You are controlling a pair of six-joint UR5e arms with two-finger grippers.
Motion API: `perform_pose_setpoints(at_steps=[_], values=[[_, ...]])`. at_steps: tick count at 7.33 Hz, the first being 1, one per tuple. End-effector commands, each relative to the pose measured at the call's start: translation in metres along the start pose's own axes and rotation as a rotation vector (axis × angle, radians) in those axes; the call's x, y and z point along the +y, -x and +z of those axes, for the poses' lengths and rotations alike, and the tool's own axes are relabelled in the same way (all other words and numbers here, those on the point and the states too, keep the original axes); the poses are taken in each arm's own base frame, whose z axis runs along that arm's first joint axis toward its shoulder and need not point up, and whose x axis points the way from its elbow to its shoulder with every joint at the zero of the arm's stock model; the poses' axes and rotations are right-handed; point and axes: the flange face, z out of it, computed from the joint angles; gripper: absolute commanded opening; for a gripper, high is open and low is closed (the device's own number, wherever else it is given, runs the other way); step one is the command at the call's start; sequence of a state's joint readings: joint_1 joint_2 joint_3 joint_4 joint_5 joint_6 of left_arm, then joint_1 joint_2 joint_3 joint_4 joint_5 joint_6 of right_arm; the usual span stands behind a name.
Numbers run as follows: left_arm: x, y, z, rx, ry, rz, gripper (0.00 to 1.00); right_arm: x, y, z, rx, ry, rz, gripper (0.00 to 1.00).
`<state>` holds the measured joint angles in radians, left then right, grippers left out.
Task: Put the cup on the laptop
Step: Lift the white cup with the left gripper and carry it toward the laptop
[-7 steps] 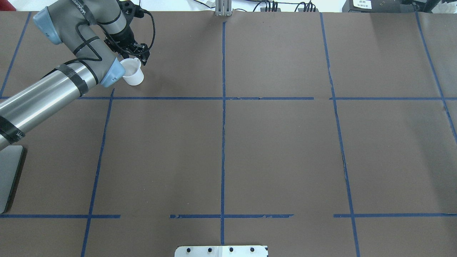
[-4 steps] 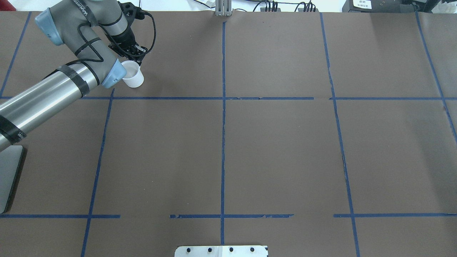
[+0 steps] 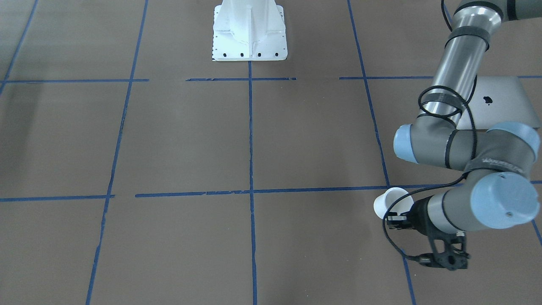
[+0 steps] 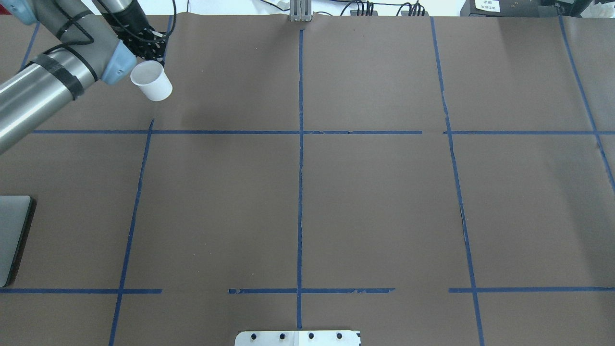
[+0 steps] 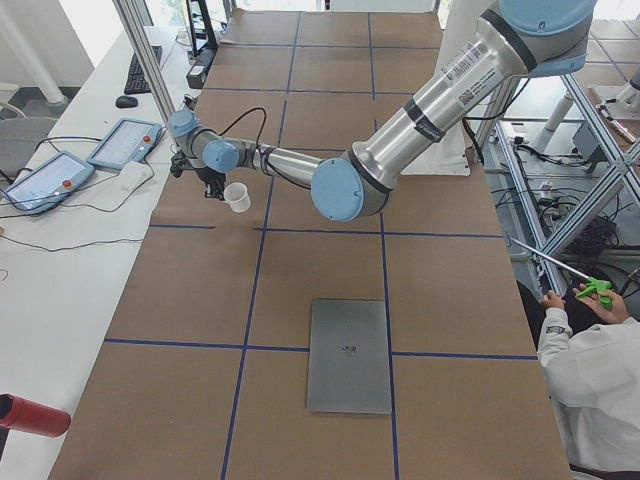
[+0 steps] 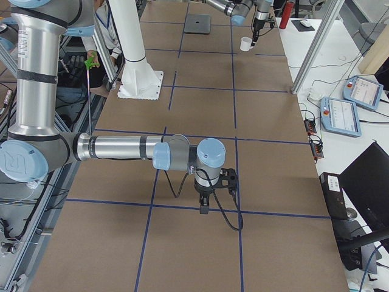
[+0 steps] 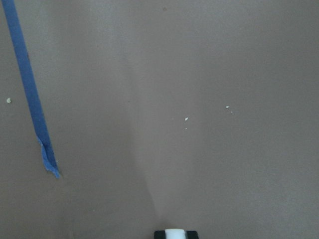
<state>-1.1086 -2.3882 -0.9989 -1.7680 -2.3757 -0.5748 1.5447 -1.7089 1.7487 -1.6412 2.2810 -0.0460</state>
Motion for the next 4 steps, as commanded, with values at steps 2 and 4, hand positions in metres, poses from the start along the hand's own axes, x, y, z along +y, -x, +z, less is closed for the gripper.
perform_pose_setpoints(at_steps=[2, 4], values=[[0.073, 0.101, -0.072, -0.009, -0.066, -0.032, 0.00, 0.000, 0.000, 0.000, 0.001, 0.000, 0.000, 1.00], [0.150, 0.162, -0.090, -0.052, -0.027, 0.059, 0.00, 0.000, 0.000, 0.000, 0.000, 0.000, 0.000, 1.00]])
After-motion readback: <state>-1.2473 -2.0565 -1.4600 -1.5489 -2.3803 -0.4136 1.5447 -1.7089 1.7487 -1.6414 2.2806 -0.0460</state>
